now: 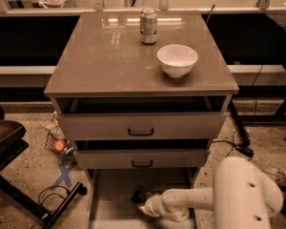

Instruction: Pick rxbar chocolate from bottom drawer and place on counter

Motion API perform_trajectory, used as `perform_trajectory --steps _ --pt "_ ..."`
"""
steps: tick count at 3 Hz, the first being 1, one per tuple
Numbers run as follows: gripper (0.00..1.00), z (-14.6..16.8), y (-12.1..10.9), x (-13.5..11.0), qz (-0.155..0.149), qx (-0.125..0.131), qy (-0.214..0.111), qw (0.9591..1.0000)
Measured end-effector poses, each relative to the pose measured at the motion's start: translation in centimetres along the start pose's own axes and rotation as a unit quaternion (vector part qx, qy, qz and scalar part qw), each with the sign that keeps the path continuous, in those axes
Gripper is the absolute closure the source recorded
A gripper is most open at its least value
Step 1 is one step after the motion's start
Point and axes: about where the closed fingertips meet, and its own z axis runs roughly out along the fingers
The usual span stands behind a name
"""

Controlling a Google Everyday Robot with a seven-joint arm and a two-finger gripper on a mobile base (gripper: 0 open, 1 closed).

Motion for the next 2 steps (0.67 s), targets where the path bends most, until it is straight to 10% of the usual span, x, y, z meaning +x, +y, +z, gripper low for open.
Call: perform_trajectory --steps 2 --pt "1.00 -13.6 -0.1 -3.1 -0.036 -0.048 -0.064 0.9961"
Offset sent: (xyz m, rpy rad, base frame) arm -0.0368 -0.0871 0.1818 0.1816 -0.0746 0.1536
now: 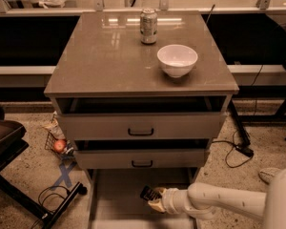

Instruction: Pick rxbar chocolate from bottom drawer and place on counter

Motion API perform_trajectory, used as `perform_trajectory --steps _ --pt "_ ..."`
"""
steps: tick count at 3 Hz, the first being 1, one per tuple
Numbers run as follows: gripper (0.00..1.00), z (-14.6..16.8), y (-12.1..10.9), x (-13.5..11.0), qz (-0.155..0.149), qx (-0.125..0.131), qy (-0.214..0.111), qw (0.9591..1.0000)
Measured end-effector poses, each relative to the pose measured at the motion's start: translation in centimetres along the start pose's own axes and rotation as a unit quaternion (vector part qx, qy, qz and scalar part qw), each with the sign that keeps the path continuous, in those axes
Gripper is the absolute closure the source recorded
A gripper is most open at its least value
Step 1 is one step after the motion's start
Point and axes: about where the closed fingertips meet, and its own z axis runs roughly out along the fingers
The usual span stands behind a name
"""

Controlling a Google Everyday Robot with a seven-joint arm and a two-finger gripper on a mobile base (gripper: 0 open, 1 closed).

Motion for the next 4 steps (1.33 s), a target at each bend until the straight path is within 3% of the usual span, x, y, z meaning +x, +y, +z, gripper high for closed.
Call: perform_trajectory --steps 1,3,4 --pt "1.00 -4.6 0.8 -1.5 -0.018 -0.017 -0.021 0.9995" --pt "1.00 -5.1 0.9 -2.8 -0.028 -0.015 -0.014 0.9994" --pt "1.00 -8.0 1.7 -7.2 -0.046 -0.008 0.016 0.9988"
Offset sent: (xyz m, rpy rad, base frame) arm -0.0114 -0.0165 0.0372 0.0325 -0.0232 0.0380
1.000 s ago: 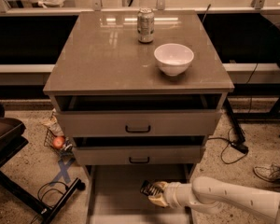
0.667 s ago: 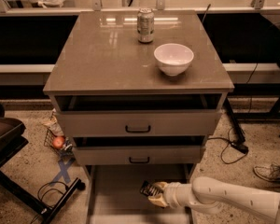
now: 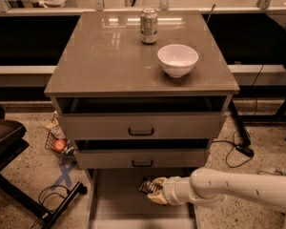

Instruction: Pick rxbar chocolate from bottom drawer and place on counter

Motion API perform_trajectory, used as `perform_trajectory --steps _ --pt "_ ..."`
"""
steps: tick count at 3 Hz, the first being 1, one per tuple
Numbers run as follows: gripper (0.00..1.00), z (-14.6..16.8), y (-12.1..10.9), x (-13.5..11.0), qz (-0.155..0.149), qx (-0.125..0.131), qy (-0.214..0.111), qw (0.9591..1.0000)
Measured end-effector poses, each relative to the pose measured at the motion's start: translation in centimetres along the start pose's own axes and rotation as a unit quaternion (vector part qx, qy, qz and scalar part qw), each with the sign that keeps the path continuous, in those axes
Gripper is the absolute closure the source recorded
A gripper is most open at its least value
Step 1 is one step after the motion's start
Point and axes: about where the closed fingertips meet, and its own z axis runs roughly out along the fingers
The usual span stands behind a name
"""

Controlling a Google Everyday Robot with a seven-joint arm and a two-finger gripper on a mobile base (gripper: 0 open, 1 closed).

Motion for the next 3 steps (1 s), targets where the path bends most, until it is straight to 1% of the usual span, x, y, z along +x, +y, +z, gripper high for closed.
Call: perform_trajectory --steps 1,2,3 --pt "1.00 -3.6 0.1 -4.2 -0.014 0.012 0.027 0.9995" --pt "1.00 -7.0 1.2 -9.4 -0.027 0.025 0.072 0.9968" --pt "1.00 -9.4 1.3 -13.9 -0.046 0.045 0.097 0.9932"
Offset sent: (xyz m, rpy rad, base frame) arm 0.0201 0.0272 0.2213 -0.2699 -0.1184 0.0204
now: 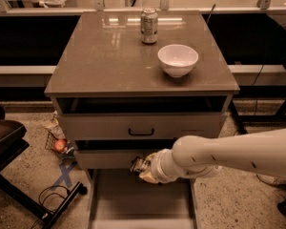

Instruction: Pick rxbar chocolate from bottom drawer and place on counter

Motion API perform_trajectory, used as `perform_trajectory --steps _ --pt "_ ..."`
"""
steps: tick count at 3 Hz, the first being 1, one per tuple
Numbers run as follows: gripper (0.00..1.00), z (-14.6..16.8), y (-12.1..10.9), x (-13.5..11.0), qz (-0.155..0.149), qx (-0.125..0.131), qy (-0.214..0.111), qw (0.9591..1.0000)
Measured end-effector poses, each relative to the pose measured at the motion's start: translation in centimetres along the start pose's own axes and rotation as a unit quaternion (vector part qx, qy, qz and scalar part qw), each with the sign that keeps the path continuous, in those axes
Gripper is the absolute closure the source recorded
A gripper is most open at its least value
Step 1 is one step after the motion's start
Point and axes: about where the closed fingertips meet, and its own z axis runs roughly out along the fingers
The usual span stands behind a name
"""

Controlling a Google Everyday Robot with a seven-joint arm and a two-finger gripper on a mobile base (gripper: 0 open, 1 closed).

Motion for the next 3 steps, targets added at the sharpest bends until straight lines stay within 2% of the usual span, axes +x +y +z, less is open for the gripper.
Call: perform_trajectory --steps 1,2,3 --pt "1.00 -1.2 -0.5 -4.9 -0.035 0.015 -0.017 0.9991" --pt "1.00 -1.8 -0.4 -5.5 -0.035 0.014 -0.013 0.9992" --pt "1.00 -3.4 0.6 -4.5 -0.044 0.006 0.014 0.9989"
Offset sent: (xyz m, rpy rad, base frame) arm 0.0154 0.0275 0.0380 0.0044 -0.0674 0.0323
